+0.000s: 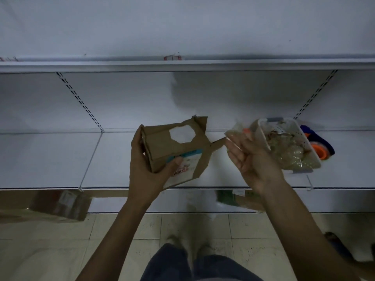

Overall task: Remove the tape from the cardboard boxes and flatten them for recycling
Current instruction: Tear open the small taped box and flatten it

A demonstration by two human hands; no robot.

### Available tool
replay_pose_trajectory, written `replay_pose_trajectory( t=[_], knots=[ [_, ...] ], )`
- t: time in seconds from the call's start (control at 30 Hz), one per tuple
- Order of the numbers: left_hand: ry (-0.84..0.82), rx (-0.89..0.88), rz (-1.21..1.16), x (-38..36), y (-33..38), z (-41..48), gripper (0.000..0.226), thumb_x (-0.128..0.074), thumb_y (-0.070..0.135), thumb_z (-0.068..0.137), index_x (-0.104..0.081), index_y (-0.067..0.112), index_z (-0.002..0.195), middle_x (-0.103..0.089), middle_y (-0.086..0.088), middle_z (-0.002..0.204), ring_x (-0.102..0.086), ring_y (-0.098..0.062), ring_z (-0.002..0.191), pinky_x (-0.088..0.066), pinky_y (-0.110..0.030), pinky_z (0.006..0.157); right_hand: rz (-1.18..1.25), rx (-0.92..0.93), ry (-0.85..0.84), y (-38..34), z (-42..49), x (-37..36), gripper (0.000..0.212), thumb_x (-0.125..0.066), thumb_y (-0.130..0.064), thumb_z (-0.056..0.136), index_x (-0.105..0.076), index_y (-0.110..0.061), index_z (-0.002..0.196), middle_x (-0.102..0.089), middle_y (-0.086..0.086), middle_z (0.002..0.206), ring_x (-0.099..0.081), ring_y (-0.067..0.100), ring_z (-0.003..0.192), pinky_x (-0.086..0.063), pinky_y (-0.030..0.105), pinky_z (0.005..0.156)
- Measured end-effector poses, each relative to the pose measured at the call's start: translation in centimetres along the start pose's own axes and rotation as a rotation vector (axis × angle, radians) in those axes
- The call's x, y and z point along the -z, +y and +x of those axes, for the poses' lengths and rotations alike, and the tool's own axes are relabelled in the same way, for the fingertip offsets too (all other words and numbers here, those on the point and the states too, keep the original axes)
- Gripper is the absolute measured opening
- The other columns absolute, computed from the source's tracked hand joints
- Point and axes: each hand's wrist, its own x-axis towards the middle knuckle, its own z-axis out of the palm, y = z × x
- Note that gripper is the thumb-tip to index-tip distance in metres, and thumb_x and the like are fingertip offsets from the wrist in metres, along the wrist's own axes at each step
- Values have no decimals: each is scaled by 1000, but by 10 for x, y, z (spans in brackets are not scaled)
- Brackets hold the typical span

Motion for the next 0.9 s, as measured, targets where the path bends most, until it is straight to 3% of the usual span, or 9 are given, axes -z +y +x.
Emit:
replay_pose_trajectory(
  t=[0.1, 0.17, 0.27, 0.4, 0.57, 0.67, 0.77, 0.83, 0.9],
  knots=[
    [-121, 32, -52, -5, -9, 6, 86, -81, 27, 66, -31, 33, 136, -53, 19, 127, -57, 0, 113, -56, -20, 82, 23, 39, 104, 19, -7, -6, 22, -55, -10, 94, -72, -21, 100, -69, 5, 115, -64, 16, 107, -49, 26, 89],
    [-194, 77, -81, -10, -12, 9, 79, -85, 28, 65, -35, 44, 123, -54, 39, 111, -57, 15, 101, -52, -8, 70, -99, 144, 238, 28, -10, 0, 18, -64, -7, 87, -74, -22, 89, -72, 3, 103, -66, 13, 99, -49, 27, 90],
    [-191, 180, -135, -22, -19, 10, 68, -75, 34, 60, -39, 46, 117, -59, 26, 108, -62, 13, 90, -54, -11, 64, -245, 153, 402, 37, -13, 22, 15, -71, -7, 81, -71, -8, 96, -72, 7, 92, -66, 18, 89, -49, 32, 87],
    [-135, 312, -186, -34, -29, 12, 72, -73, 41, 60, -38, 42, 124, -61, 23, 102, -67, -1, 86, -57, -38, 77, -120, 89, 549, 49, -15, 61, 27, -74, -9, 78, -68, 1, 102, -73, 12, 90, -70, 21, 83, -54, 30, 79],
    [-172, 325, -171, -53, -26, 16, 75, -72, 43, 57, -39, 44, 124, -62, 21, 99, -68, 2, 81, -54, -33, 73, -151, 131, 622, 42, 6, 104, 3, -68, -5, 83, -70, -7, 82, -71, 2, 67, -65, 15, 59, -53, 19, 54],
    [-165, 329, -149, -71, -20, 13, 74, -72, 40, 58, -40, 39, 125, -62, 18, 100, -67, 1, 82, -54, -29, 67, -323, 186, 671, 19, 33, 133, 8, -70, -7, 82, -71, -12, 76, -67, 4, 72, -58, 17, 66, -48, 21, 58],
    [-108, 334, -143, -97, -11, 7, 68, -69, 38, 60, -42, 36, 122, -61, 21, 96, -64, 12, 76, -51, -20, 61, -598, 225, 670, -9, 69, 168, 13, -73, -8, 81, -68, -4, 92, -68, 18, 92, -62, 21, 76, -50, 22, 62],
    [-75, 359, -164, -118, -7, 1, 73, -72, 39, 62, -43, 31, 128, -61, 18, 101, -65, 5, 81, -51, -25, 66, -927, 155, 614, -25, 98, 193, 32, -71, -15, 83, -63, 1, 110, -65, 18, 108, -62, 29, 97, -50, 30, 82],
    [-40, 372, -173, -139, -2, -8, 84, -82, 42, 63, -41, 26, 135, -61, 15, 108, -63, 0, 89, -51, -26, 68, -1160, 115, 535, -35, 124, 210, 42, -66, -25, 88, -55, -5, 122, -61, 13, 117, -58, 29, 109, -47, 38, 96]
  ],
)
